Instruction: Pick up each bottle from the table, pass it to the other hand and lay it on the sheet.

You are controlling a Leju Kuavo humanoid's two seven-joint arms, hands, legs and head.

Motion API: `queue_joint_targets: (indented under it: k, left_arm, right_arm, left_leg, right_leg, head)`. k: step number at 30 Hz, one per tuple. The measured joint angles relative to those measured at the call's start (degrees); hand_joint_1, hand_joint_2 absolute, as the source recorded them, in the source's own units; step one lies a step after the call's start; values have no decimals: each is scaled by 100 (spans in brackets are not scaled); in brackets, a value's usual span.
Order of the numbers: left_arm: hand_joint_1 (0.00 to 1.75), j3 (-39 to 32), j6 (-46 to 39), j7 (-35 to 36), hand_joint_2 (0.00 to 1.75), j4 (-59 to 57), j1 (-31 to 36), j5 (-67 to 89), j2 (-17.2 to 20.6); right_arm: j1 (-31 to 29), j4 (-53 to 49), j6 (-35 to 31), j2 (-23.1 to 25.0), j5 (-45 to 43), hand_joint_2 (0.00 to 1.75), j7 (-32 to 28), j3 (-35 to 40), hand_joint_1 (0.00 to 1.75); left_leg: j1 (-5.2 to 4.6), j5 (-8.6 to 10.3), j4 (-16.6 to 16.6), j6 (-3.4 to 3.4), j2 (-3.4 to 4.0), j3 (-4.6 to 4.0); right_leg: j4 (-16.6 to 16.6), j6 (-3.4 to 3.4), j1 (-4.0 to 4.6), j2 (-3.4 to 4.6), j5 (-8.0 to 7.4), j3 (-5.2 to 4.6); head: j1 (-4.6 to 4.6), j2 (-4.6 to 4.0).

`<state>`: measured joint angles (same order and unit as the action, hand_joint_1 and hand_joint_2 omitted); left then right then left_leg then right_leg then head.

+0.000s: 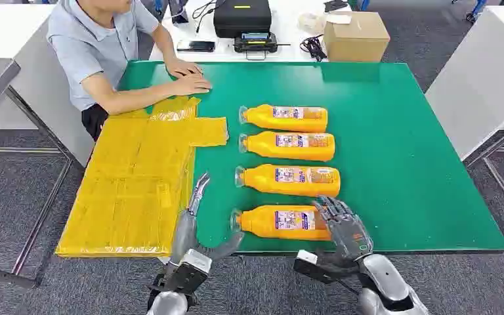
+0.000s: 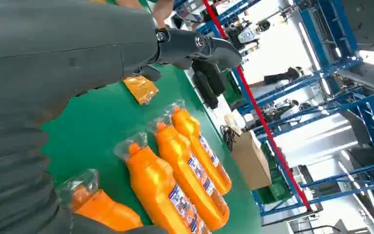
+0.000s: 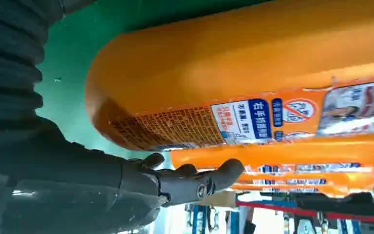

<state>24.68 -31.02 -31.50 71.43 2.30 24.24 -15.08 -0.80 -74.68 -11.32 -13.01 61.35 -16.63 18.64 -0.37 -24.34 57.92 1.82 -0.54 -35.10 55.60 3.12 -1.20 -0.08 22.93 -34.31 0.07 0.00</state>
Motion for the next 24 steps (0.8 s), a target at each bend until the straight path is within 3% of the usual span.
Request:
queue_joint_targets:
  k: [20,21,22,23,24]
  left_arm:
    - [0,39,0,-31,175,-76,6,-2,0]
    - [0,44,0,-35,175,-79,6,-2,0]
    - [0,48,-2,-37,175,-81,6,-2,0]
    - [0,52,-2,-42,175,-85,7,-4,0]
    - [0,57,-2,-46,175,-90,11,-9,0]
  right_arm:
    - [-259,223,245,-157,-164,175,83,92,0]
    - [-264,231,245,-162,-173,175,87,98,7]
    - [-267,236,247,-168,-175,175,90,101,143]
    - [-270,240,260,-170,-190,175,90,105,175]
    - [-272,247,280,-179,-205,175,90,109,175]
  left_leg:
    - [-1,1,0,1,0,4]
    - [-1,1,0,1,0,5]
    - [-1,1,0,1,0,5]
    - [-1,1,1,1,0,5]
    - [-1,1,1,1,0,6]
  right_leg:
    - [0,0,0,0,-1,4]
    - [0,0,0,0,-1,4]
    - [0,0,0,0,-1,4]
    - [0,0,0,0,-1,4]
    - [0,0,0,0,-1,4]
  head:
    - [0,0]
    - [0,0]
    - [0,0]
    - [0,0]
    - [0,0]
